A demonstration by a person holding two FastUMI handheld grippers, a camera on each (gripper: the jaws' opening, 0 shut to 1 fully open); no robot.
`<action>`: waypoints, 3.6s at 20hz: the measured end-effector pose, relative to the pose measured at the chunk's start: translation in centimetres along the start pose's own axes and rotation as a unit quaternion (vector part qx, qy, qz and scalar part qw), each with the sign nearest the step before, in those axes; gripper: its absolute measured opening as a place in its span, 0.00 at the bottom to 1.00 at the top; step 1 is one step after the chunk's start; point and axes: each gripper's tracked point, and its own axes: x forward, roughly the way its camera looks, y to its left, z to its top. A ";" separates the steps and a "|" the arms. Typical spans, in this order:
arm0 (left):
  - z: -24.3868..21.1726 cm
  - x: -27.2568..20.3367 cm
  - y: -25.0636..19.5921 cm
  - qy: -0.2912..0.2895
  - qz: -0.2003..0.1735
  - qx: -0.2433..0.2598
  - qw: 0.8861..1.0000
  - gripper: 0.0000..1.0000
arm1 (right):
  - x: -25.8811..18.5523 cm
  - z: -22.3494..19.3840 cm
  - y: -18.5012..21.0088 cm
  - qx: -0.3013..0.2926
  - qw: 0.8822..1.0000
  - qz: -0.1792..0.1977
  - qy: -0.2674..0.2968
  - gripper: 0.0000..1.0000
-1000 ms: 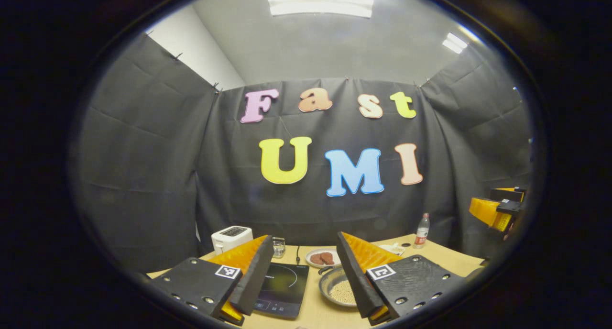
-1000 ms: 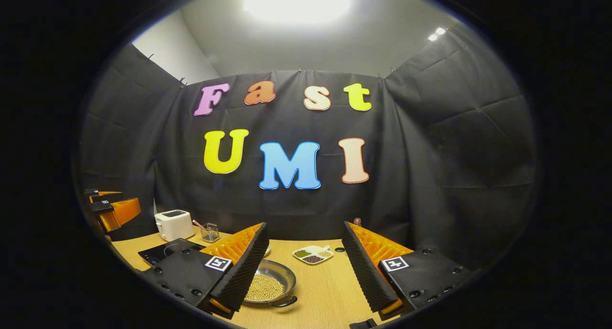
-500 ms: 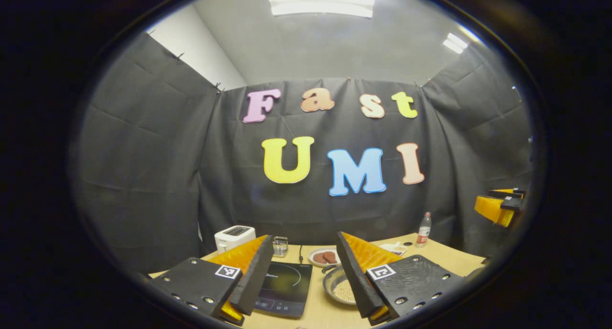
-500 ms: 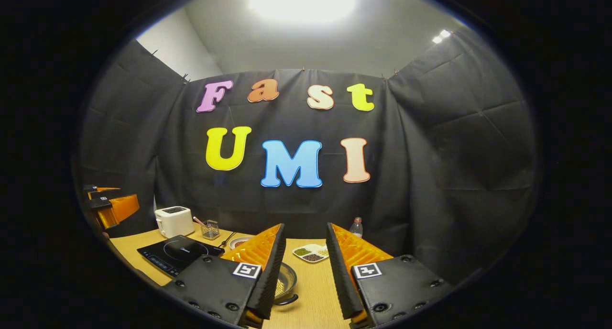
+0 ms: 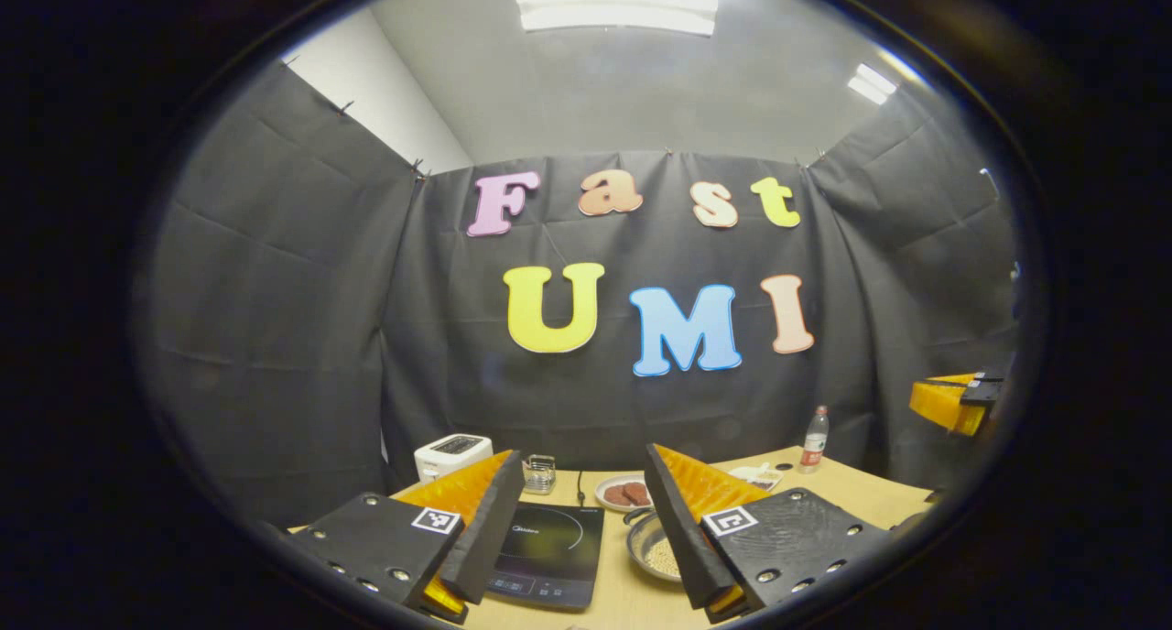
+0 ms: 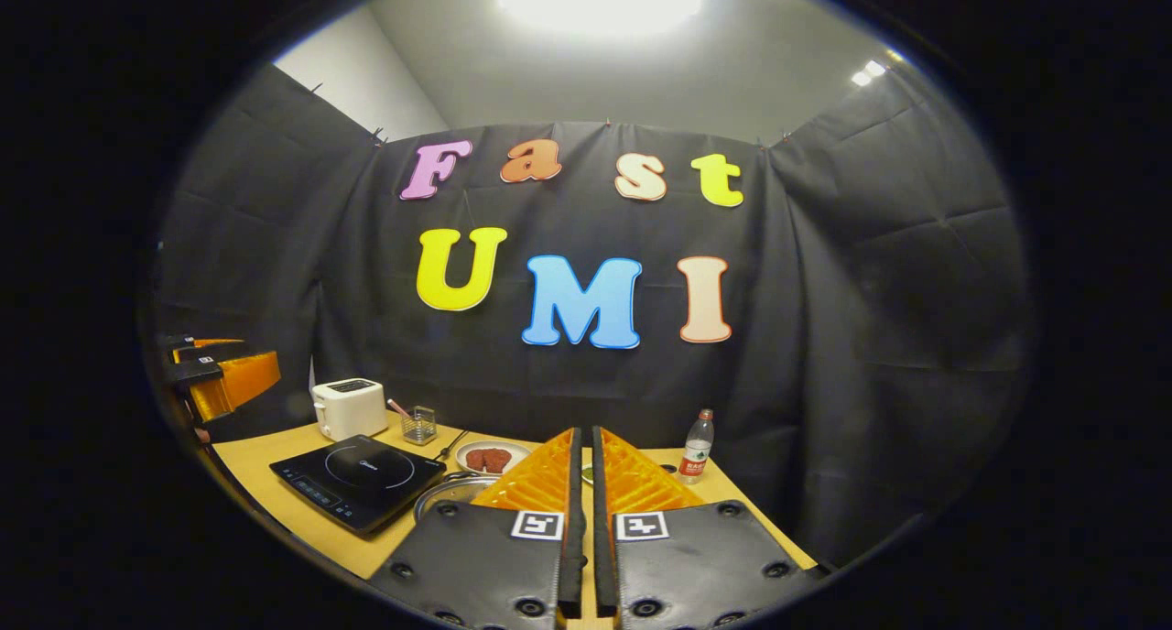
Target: First push the handle of the pot to place it horizontally, then grasp the pot with both hands and set it on the induction cooktop.
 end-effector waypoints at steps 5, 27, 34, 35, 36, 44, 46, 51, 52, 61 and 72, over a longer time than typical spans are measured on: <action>-0.5 0.6 1.6 0.000 -0.004 -0.003 1.000 0.77 | 0.8 -2.6 3.7 -0.004 0.998 0.045 0.046 0.02; -6.1 5.5 3.1 0.052 0.053 -0.001 0.997 0.77 | 1.7 -25.3 8.0 -0.036 0.885 0.259 0.385 0.02; -7.4 7.5 1.7 0.069 0.065 0.017 0.995 0.77 | 3.4 -28.9 7.3 -0.047 0.858 0.284 0.425 0.00; -7.5 7.7 1.6 0.071 0.067 0.017 0.995 0.77 | 3.6 -29.0 7.3 -0.043 0.856 0.288 0.427 0.02; -7.7 8.0 1.4 0.072 0.068 0.017 0.995 0.77 | 3.8 -29.0 7.1 -0.044 0.855 0.290 0.428 0.02; -8.4 10.5 -0.7 0.075 0.057 0.022 0.995 0.78 | 6.5 -29.7 4.5 -0.049 0.861 0.265 0.431 0.00; -8.7 10.9 -1.4 0.078 0.052 0.022 0.995 0.78 | 7.3 -29.8 3.9 -0.048 0.864 0.257 0.430 0.00; -9.2 11.6 -2.6 0.084 0.040 0.014 0.996 0.78 | 9.1 -30.2 2.4 -0.048 0.869 0.240 0.431 0.02; -9.5 11.7 -2.8 0.086 0.040 0.015 0.995 0.78 | 9.4 -30.3 2.1 -0.047 0.870 0.235 0.431 0.02; -11.4 12.1 -4.4 0.107 0.031 0.012 0.994 0.81 | 14.0 -30.4 -1.6 -0.016 0.897 0.156 0.413 0.02; -16.0 15.1 -6.2 0.150 -0.011 -0.013 0.989 0.78 | 17.6 -22.5 -4.2 0.069 0.955 0.063 0.282 0.45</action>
